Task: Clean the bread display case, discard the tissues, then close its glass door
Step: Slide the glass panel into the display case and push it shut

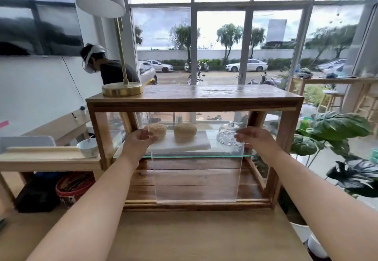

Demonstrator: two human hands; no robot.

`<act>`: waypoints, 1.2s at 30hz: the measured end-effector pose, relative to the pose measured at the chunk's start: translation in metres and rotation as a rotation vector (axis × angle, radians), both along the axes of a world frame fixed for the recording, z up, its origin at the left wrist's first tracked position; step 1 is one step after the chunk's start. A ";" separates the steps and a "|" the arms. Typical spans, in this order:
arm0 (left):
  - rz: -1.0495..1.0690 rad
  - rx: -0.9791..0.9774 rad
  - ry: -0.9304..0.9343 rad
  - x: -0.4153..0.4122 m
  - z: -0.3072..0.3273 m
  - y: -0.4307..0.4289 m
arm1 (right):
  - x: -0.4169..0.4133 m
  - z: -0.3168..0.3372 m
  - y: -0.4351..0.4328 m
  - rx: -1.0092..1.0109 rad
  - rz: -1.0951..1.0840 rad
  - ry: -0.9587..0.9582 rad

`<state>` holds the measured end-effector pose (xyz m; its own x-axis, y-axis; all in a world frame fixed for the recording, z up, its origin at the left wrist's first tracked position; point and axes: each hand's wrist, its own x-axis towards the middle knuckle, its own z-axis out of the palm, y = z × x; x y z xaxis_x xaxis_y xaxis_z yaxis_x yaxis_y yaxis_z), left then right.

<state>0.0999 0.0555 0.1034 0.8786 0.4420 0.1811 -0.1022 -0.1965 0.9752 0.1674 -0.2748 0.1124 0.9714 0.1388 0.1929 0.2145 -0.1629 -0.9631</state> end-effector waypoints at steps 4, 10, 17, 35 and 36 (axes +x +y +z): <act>0.018 0.056 -0.035 0.002 -0.006 0.006 | 0.006 -0.001 0.001 0.024 -0.027 -0.021; 0.002 0.136 -0.021 0.003 -0.005 0.006 | 0.011 -0.009 0.000 0.088 -0.124 -0.068; 0.074 0.180 -0.088 -0.001 -0.008 -0.001 | 0.012 -0.019 -0.006 0.203 -0.062 -0.050; 0.382 0.290 -0.063 -0.010 -0.019 0.033 | 0.015 -0.028 -0.025 0.104 -0.346 -0.130; 0.471 0.326 -0.097 -0.013 -0.021 0.024 | 0.014 -0.028 -0.024 0.100 -0.345 -0.133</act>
